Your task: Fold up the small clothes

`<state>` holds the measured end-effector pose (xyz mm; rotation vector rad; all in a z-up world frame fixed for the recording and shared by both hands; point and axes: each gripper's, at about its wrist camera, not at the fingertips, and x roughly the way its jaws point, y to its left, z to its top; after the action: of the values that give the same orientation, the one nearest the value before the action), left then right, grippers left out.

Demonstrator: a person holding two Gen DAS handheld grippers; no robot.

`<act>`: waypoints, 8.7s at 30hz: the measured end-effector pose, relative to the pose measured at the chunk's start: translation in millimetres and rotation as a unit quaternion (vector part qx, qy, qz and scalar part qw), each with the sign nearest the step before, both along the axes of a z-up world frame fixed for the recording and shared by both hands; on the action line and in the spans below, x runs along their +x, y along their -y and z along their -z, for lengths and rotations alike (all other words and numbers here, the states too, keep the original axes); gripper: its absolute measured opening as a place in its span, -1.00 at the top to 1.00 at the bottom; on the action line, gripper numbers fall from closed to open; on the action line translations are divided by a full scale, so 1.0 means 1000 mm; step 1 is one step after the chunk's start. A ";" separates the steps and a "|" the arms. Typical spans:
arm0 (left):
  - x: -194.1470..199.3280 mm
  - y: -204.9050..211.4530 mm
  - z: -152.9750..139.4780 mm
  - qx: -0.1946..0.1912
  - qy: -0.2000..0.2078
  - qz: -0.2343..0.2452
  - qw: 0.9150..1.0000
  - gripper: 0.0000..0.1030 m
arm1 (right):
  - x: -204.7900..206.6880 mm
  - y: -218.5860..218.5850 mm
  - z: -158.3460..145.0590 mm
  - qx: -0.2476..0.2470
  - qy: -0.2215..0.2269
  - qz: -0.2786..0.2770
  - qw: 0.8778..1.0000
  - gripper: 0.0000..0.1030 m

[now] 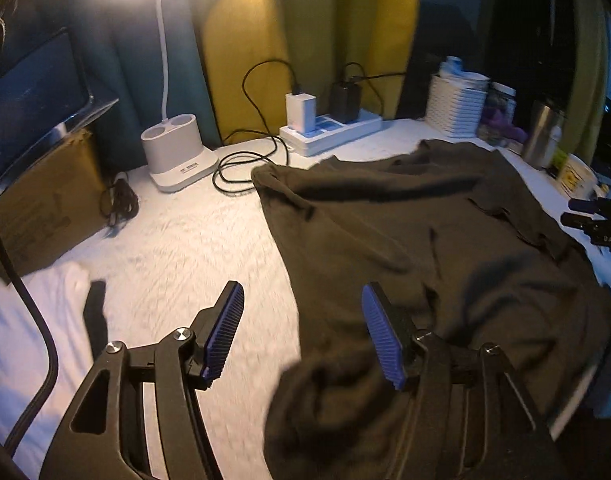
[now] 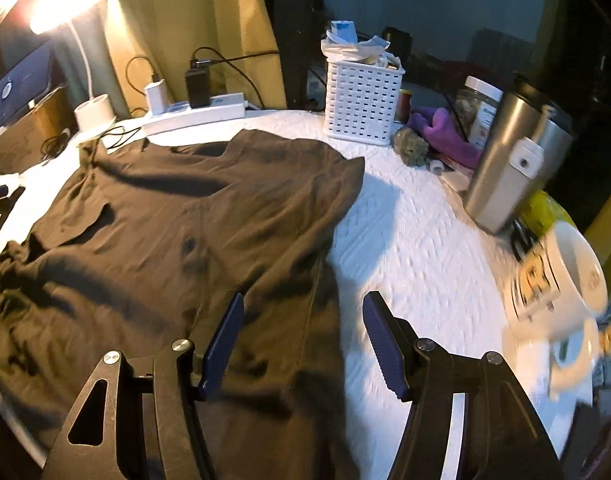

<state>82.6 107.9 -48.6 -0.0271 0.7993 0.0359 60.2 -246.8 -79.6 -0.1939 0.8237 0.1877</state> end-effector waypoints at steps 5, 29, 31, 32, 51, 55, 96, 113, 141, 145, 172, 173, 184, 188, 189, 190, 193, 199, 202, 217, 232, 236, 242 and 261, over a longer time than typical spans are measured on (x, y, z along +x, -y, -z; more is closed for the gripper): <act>-0.039 0.009 0.005 -0.012 -0.002 -0.001 1.000 -0.21 | -0.037 0.004 -0.001 0.004 0.005 0.009 1.000 -0.25; -0.129 0.025 0.062 -0.078 -0.055 -0.003 0.995 -0.20 | -0.134 0.034 0.025 0.080 -0.013 0.022 0.997 0.23; -0.130 0.027 0.065 -0.076 -0.054 -0.004 0.996 -0.12 | -0.128 0.027 0.033 0.081 -0.025 0.018 0.996 0.31; -0.131 0.028 0.066 -0.068 -0.050 -0.003 0.996 0.10 | -0.128 0.025 0.035 0.078 -0.027 0.017 0.996 0.41; -0.157 0.006 0.047 -0.051 -0.031 -0.027 0.998 0.83 | -0.196 0.018 0.043 0.035 -0.056 0.000 0.998 0.68; -0.158 -0.001 0.045 -0.060 -0.029 -0.044 0.997 0.83 | -0.202 0.033 0.031 0.028 -0.031 0.026 0.999 0.49; -0.151 0.011 -0.007 -0.090 0.036 -0.020 0.995 0.77 | -0.177 -0.003 -0.040 0.027 0.124 -0.007 0.992 0.85; -0.074 -0.020 -0.004 -0.122 0.019 -0.063 0.990 0.74 | -0.092 0.007 -0.001 0.048 0.066 0.007 0.997 0.85; -0.056 0.021 0.031 0.094 -0.065 0.108 0.988 -0.07 | -0.056 0.015 0.039 0.045 -0.001 0.035 0.998 0.84; -0.045 0.035 0.033 0.130 -0.051 0.144 0.980 -0.07 | -0.051 0.015 0.039 0.047 -0.003 0.036 0.998 0.84; -0.065 0.078 0.050 0.228 -0.073 0.239 0.941 -0.19 | -0.071 0.018 0.027 0.056 0.021 0.047 0.997 0.85; -0.062 0.082 0.053 0.251 -0.068 0.238 0.936 -0.24 | -0.072 0.018 0.027 0.057 0.022 0.047 0.997 0.85; -0.050 0.099 0.051 0.255 -0.026 0.242 0.936 -0.14 | -0.065 0.015 0.028 0.063 0.022 0.046 0.997 0.84; -0.048 0.098 0.043 0.212 -0.014 0.232 0.949 0.71 | -0.067 0.014 0.023 0.064 0.032 0.043 0.997 0.85; -0.048 0.097 0.041 0.207 -0.007 0.228 0.951 0.79 | -0.069 0.014 0.021 0.064 0.036 0.042 0.996 0.85; -0.049 0.096 0.038 0.201 0.000 0.222 0.954 0.80 | -0.070 0.013 0.018 0.064 0.040 0.040 0.996 0.85; -0.051 0.087 0.022 0.173 0.024 0.192 0.966 0.82 | -0.077 0.010 0.010 0.062 0.050 0.031 0.996 0.85; -0.060 0.063 -0.022 0.117 0.084 0.123 0.982 0.83 | -0.087 0.010 -0.019 0.088 0.083 0.020 0.992 0.85; -0.063 0.054 -0.037 0.097 0.107 0.100 0.984 0.83 | -0.091 0.009 -0.036 0.092 0.104 0.014 0.990 0.85; -0.027 0.030 -0.068 0.074 0.145 0.033 0.986 0.83 | -0.050 0.004 -0.085 0.095 0.160 -0.017 0.982 0.85; 0.056 -0.003 -0.052 0.059 0.118 -0.019 0.991 0.83 | 0.057 -0.010 -0.069 0.080 0.132 -0.038 0.987 0.85; 0.082 -0.014 -0.037 0.054 0.097 -0.030 0.993 0.83 | 0.088 -0.015 -0.058 0.073 0.117 -0.043 0.990 0.85; 0.118 -0.028 -0.014 0.051 0.066 -0.038 0.996 0.83 | 0.135 -0.019 -0.034 0.063 0.087 -0.042 0.993 0.85; 0.159 -0.080 0.028 0.025 -0.005 -0.113 0.993 0.29 | 0.172 0.008 0.002 0.010 0.018 0.016 1.000 0.84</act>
<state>241.4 188.2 -76.6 -0.0711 0.8027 0.2711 232.0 -255.0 -81.5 -0.1648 0.7893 0.1611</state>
